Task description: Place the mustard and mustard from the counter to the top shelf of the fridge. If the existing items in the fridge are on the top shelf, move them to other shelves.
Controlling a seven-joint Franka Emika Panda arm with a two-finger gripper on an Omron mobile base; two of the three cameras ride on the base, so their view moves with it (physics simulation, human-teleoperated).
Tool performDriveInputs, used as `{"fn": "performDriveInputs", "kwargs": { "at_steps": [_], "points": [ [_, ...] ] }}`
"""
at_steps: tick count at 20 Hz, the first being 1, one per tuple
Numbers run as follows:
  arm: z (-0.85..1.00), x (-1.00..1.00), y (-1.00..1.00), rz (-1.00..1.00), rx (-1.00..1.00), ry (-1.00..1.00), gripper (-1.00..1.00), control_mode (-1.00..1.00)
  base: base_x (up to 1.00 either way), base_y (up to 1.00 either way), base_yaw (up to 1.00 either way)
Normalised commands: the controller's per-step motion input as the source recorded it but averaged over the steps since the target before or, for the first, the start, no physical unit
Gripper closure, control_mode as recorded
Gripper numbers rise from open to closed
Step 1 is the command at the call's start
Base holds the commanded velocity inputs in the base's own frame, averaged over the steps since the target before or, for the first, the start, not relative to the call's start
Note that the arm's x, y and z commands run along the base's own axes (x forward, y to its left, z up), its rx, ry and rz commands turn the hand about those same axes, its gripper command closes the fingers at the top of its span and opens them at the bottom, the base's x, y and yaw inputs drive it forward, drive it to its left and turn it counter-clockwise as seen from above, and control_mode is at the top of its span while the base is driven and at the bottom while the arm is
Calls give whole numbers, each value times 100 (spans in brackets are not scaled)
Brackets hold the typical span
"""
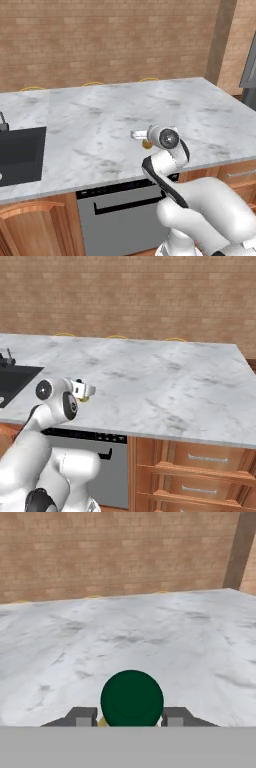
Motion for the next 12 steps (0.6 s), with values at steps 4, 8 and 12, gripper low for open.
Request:
{"fn": "performDriveInputs", "kwargs": {
  "at_steps": [4, 8, 12],
  "points": [
    [100, -89, 0, 0, 0, 0, 100, -100, 0, 0, 0],
    [100, -100, -8, 0, 0, 3, 100, -100, 0, 0, 0],
    [100, -100, -10, 0, 0, 3, 100, -100, 0, 0, 0]
  ]
}}
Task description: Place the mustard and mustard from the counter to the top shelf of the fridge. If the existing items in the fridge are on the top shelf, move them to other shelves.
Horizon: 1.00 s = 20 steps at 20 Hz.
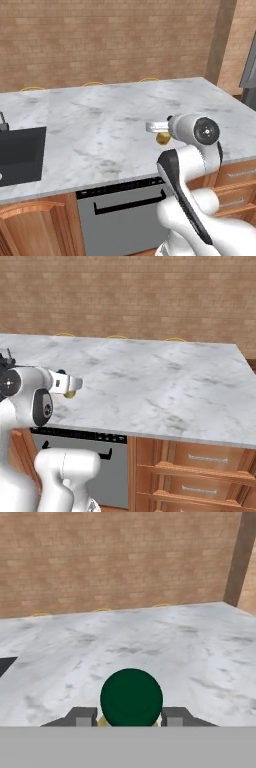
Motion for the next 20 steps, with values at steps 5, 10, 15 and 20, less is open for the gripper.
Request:
{"fn": "performDriveInputs", "kwargs": {
  "at_steps": [5, 10, 15, 20],
  "points": [
    [100, -100, -10, 0, 0, 1, 100, -100, 0, 0, 0],
    [64, -98, -8, 0, -3, -2, 100, -100, 0, 0, 0],
    [3, -53, -1, 0, 0, -18, 100, -100, 0, 0, 0],
    [0, -9, -8, 0, 0, 0, 100, -100, 0, 0, 0]
  ]
}}
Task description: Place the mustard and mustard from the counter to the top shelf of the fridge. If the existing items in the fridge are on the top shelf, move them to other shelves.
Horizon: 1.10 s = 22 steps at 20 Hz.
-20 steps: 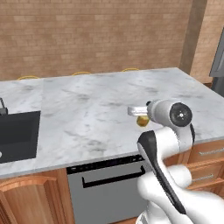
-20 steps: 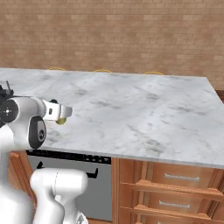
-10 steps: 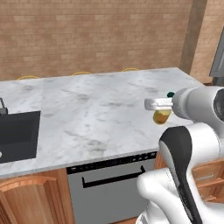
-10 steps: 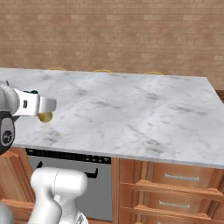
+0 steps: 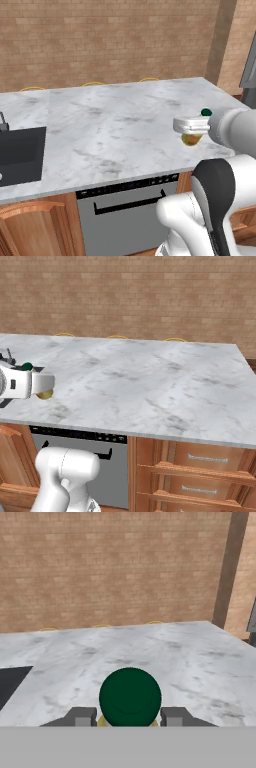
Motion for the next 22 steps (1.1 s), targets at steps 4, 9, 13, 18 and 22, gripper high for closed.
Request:
{"fn": "performDriveInputs", "kwargs": {
  "at_steps": [4, 9, 13, 18, 22],
  "points": [
    [0, -13, -19, 0, 0, 0, 100, 100, -45, -75, 0],
    [0, 0, 0, 0, 0, 0, 100, 100, -23, -100, -4],
    [0, 0, 0, 0, 0, 0, 100, 100, -10, -100, -3],
    [0, 0, 0, 0, 0, 0, 100, 100, -47, -100, -1],
    [0, 0, 0, 0, 0, 0, 100, 100, -99, -100, -1]
  ]
}}
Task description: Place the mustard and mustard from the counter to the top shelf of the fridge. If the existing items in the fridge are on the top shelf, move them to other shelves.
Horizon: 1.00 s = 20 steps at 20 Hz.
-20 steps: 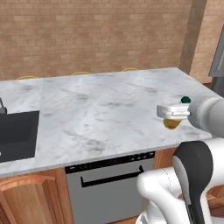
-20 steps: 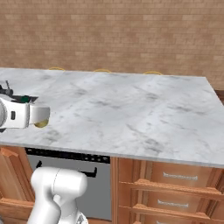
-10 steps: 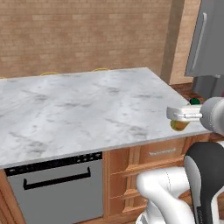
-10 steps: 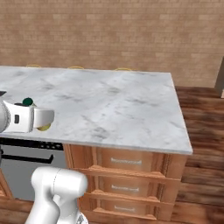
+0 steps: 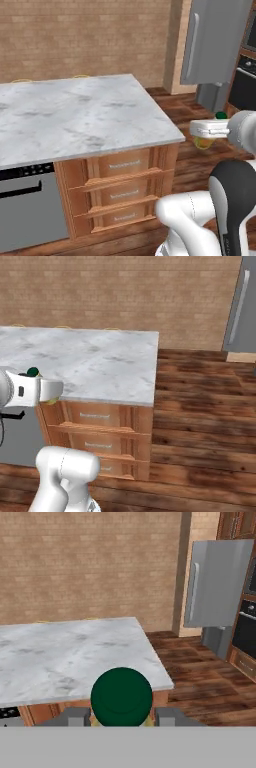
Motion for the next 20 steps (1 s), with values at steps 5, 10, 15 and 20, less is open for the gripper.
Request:
{"fn": "performDriveInputs", "kwargs": {
  "at_steps": [5, 10, 15, 20],
  "points": [
    [0, 0, 0, 0, 0, 0, 100, 100, -35, -100, -1],
    [0, 0, 0, 0, 0, 0, 100, 100, 35, -100, 0],
    [0, 0, 0, 0, 0, 0, 100, 100, 90, -100, 3],
    [0, 0, 0, 0, 0, 0, 100, 100, 100, -94, 14]
  ]
}}
